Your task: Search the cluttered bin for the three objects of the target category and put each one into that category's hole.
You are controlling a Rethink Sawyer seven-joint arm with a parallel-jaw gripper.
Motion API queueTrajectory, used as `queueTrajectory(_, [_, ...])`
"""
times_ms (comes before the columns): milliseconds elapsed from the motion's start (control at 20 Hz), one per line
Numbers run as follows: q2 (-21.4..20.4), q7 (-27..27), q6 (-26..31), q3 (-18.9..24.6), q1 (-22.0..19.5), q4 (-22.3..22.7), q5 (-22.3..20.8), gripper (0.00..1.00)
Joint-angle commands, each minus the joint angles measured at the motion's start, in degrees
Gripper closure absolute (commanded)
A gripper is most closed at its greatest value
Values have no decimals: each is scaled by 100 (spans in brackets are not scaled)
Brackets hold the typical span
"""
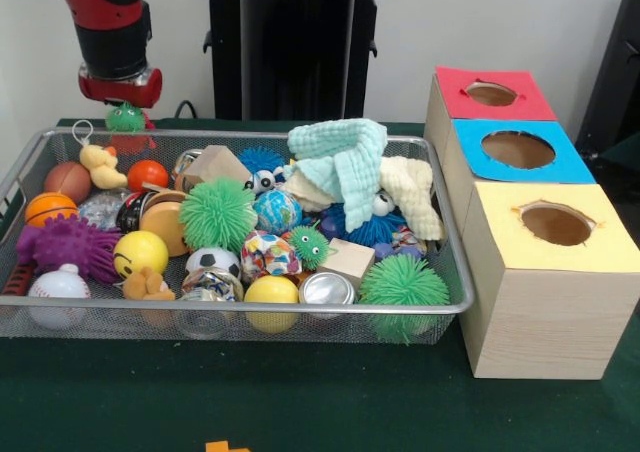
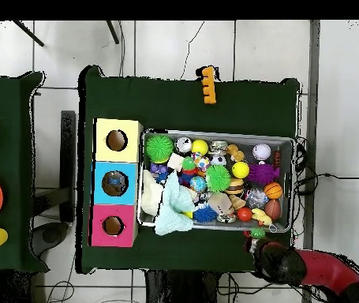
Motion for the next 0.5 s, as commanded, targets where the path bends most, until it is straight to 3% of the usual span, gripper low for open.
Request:
queueTrajectory(50, [77,-45,-466,141,-85,-188,-268,100])
queueTrajectory(500, [-76,-166,-309,207,-199,-121,-150,100])
